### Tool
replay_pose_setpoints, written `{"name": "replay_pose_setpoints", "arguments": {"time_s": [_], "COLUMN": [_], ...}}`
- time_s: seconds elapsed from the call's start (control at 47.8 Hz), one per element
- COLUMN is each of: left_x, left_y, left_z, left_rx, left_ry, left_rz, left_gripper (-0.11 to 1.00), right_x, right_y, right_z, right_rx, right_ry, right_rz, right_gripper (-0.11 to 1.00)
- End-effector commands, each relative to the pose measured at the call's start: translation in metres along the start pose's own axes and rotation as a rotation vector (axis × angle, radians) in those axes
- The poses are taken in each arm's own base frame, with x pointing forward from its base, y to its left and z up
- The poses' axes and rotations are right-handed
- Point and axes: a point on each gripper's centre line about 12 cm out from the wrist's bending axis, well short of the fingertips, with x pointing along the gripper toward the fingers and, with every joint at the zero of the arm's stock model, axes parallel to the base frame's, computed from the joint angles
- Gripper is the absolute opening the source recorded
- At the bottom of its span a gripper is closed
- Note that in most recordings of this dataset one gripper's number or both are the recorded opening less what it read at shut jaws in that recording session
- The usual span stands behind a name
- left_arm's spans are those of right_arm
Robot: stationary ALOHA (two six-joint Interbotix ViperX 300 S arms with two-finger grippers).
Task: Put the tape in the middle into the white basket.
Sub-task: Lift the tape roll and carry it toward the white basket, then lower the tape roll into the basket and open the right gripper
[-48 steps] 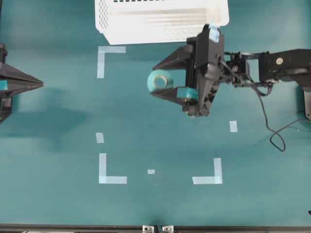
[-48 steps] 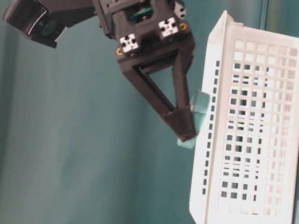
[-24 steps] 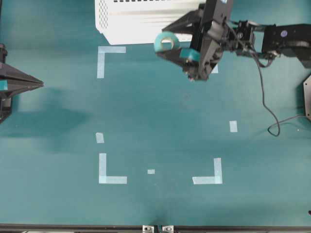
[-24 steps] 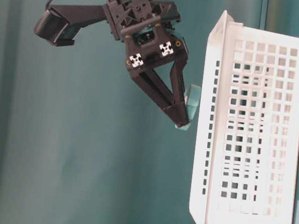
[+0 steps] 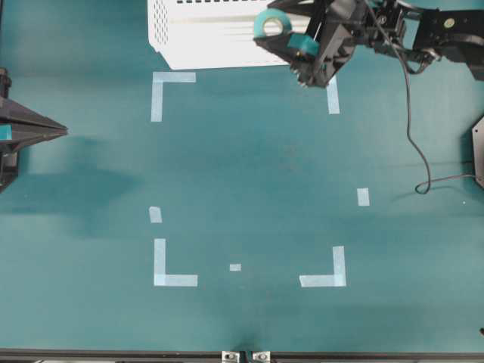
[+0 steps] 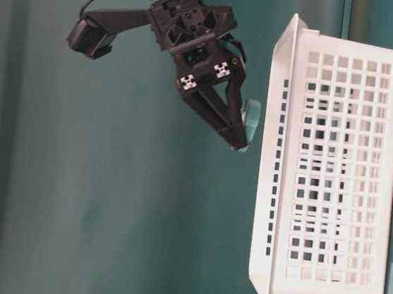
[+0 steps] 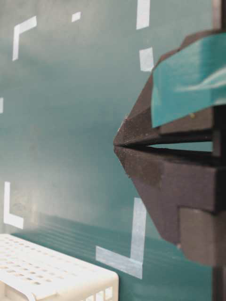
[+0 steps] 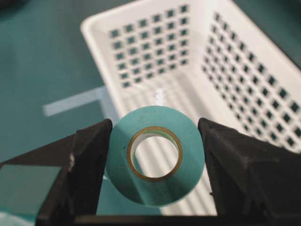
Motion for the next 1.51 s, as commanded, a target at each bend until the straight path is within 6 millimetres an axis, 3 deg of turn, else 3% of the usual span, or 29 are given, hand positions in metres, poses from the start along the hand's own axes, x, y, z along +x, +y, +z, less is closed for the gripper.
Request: {"name": "replay_pose_setpoints", "arguments": {"time_s": [0.0,0.544,1.423,1.486], "left_x": [0.0,0.0,0.0,0.0], "left_y": [0.0,0.0,0.0,0.0], "left_z": [0.006,0.006,0.005,0.006], "left_rx": [-0.001,-0.001,-0.001,-0.001], "left_ry": [-0.015,-0.015,-0.014,-0.015], "left_rz": [0.004,0.004,0.004,0.004], "left_gripper": [-0.11,-0.11,-0.11,-0.11], "right_x": [-0.005,-0.007,-0.002,-0.001], "right_y": [-0.007,-0.041,-0.045,-0.046], "right_z": [0.014,0.018,0.009,0.007], "right_rx": [0.006,0.039,0.013,-0.007], "right_ry": [-0.043,-0.054,-0.037,-0.035], "right_rz": [-0.013,-0.097,-0.1,-0.096], "right_gripper": [0.65,0.65,0.66,0.8]}}
